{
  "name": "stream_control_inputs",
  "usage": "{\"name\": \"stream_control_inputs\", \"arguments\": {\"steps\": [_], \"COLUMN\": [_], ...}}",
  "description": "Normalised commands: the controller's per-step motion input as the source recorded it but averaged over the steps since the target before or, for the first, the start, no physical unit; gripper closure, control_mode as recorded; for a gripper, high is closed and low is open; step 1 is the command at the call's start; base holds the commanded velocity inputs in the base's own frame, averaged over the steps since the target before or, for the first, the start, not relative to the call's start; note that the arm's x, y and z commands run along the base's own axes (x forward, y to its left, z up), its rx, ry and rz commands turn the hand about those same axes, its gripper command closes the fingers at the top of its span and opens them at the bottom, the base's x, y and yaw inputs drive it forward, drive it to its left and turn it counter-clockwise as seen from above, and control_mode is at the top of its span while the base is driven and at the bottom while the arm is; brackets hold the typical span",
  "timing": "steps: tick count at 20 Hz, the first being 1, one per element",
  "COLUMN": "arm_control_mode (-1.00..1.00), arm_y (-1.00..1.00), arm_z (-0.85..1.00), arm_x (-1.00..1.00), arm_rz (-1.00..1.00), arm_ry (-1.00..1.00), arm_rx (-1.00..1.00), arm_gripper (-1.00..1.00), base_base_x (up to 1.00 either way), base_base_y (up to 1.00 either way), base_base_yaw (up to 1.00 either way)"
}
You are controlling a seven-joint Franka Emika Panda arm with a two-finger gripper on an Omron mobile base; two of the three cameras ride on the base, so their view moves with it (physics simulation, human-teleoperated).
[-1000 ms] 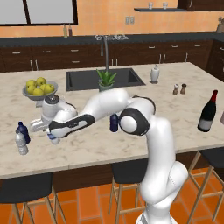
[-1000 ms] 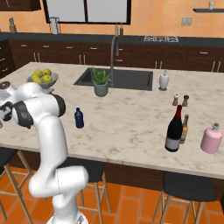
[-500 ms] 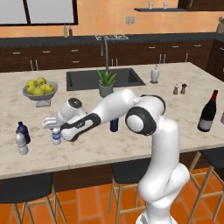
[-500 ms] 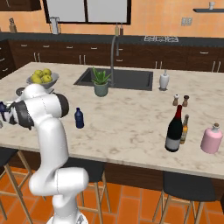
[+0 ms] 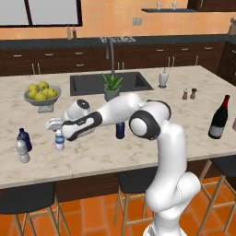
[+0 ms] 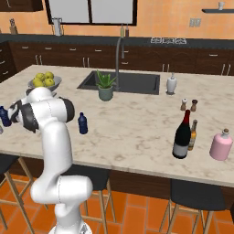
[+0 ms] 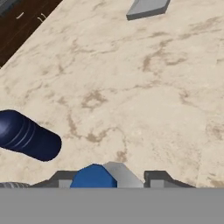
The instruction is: Move the plastic bottles in the middle to the plastics group, and the glass bottles in the middle to the glass group.
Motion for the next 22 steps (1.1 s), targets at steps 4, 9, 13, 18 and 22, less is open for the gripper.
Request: {"name": "stream_control_inputs", "arguments": {"steps": [4,9,13,18,22], "arm_control_mode": [-1.00,-1.00,-1.00,-1.00,-1.00], "arm_y": [0.00,-0.02,0.00,-0.03,-0.26], "arm_z": [-0.41,-0.08,0.14,0.26,0.51], "arm_x": [0.00,0.00,-0.10,-0.10,0.00], "arm_rz": [0.00,0.00,0.00,0.00,-0.05], "arm_ry": [0.00,-0.07,-0.01,0.00,0.03], "arm_rx": [0.00,0.00,0.00,0.00,-0.05], "arm_gripper": [-1.00,-1.00,-1.00,-1.00,-1.00], "base_base_x": [0.00,0.00,0.00,0.00,0.00], "base_base_y": [0.00,0.00,0.00,0.00,0.00], "base_base_yaw": [0.00,0.00,0.00,0.00,0.00]}}
